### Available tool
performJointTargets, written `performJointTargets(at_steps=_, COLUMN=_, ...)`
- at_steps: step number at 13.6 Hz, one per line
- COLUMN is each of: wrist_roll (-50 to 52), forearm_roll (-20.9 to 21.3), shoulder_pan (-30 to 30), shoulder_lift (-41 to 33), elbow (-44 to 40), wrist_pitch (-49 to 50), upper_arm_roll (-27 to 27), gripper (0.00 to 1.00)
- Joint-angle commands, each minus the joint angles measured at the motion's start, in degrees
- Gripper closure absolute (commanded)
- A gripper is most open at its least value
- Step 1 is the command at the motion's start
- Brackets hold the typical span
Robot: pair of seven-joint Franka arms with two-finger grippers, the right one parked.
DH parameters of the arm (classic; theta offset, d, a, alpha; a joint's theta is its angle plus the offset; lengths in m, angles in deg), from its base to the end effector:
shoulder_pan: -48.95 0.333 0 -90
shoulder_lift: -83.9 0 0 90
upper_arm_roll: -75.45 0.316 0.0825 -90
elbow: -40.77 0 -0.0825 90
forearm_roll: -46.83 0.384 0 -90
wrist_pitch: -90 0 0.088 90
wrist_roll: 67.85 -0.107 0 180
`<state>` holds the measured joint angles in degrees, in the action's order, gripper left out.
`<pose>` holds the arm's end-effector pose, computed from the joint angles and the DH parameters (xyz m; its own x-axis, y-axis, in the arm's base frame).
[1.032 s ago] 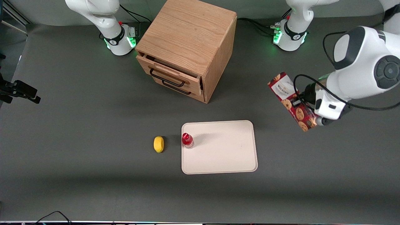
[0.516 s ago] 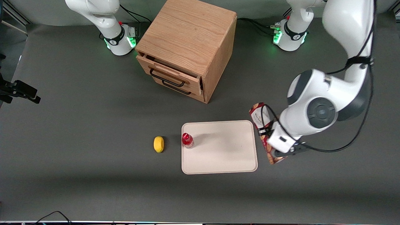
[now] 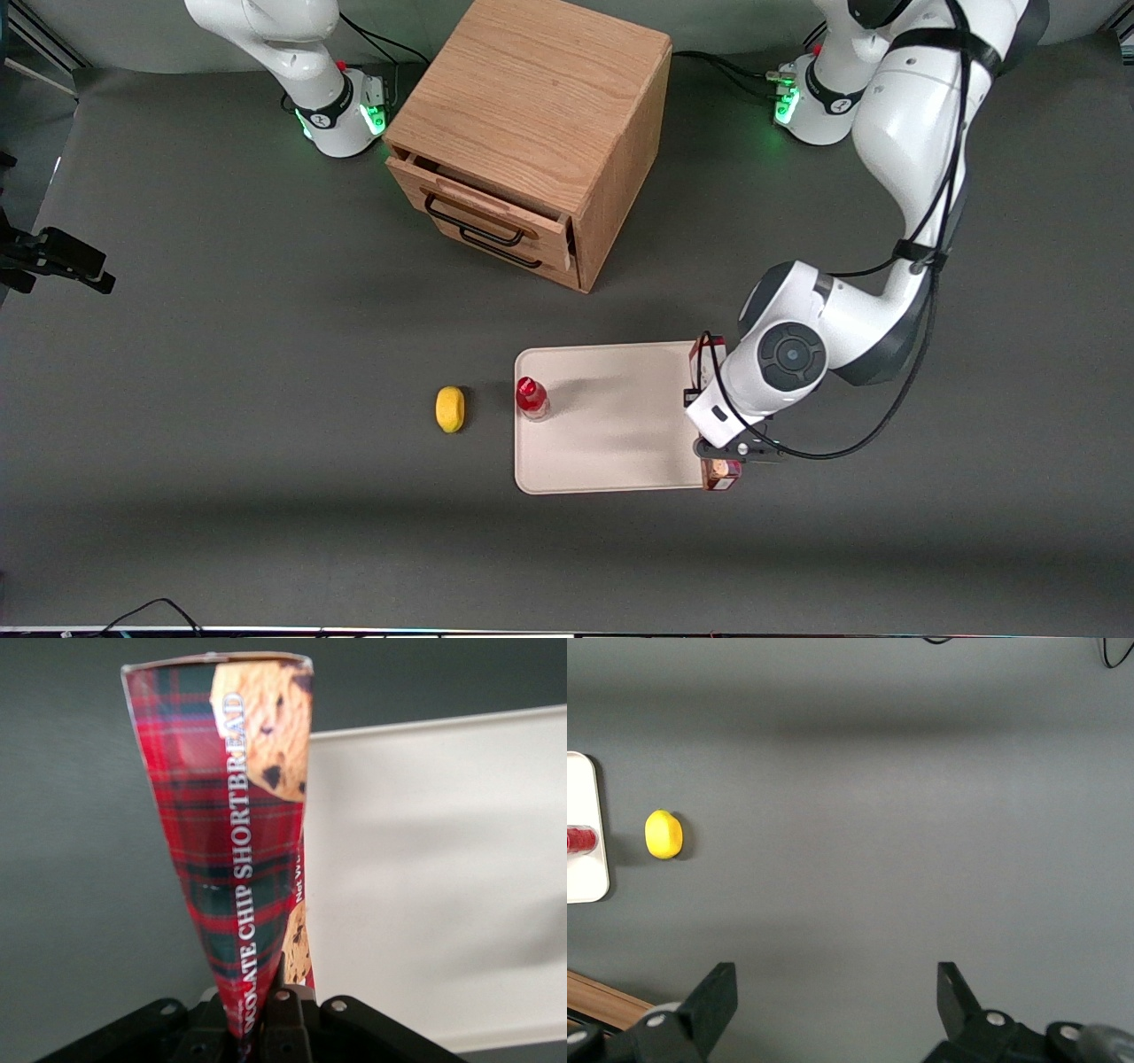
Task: Place red cookie box on tray
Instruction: 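Lower the box onto the tray and open the left gripper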
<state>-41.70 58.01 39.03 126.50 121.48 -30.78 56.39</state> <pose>0.6612 -0.3006 0.2775 0.9973 -0.0686 -0.0263 -0.0673 -0.9965 0.0494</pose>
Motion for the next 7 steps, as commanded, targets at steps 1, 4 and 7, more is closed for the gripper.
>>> performJointTargets(at_steps=1, wrist_roll=1.61, forearm_roll=0.42, shoulder_pan=-0.37, shoulder_lift=0.10, elbow=2.87, wrist_pitch=-2.44, upper_arm_roll=0.16, gripper=1.00)
performJointTargets(at_steps=4, wrist_roll=2.67, forearm_roll=0.42, shoulder_pan=-0.37, shoulder_lift=1.08, elbow=3.13, wrist_pitch=-1.91, upper_arm_roll=0.16, gripper=1.00)
performJointTargets(at_steps=7, wrist_roll=3.55, forearm_roll=0.95, shoulder_pan=-0.54, shoulder_lift=2.22, elbow=3.05, wrist_pitch=-2.70, upper_arm_roll=0.16, gripper=1.00)
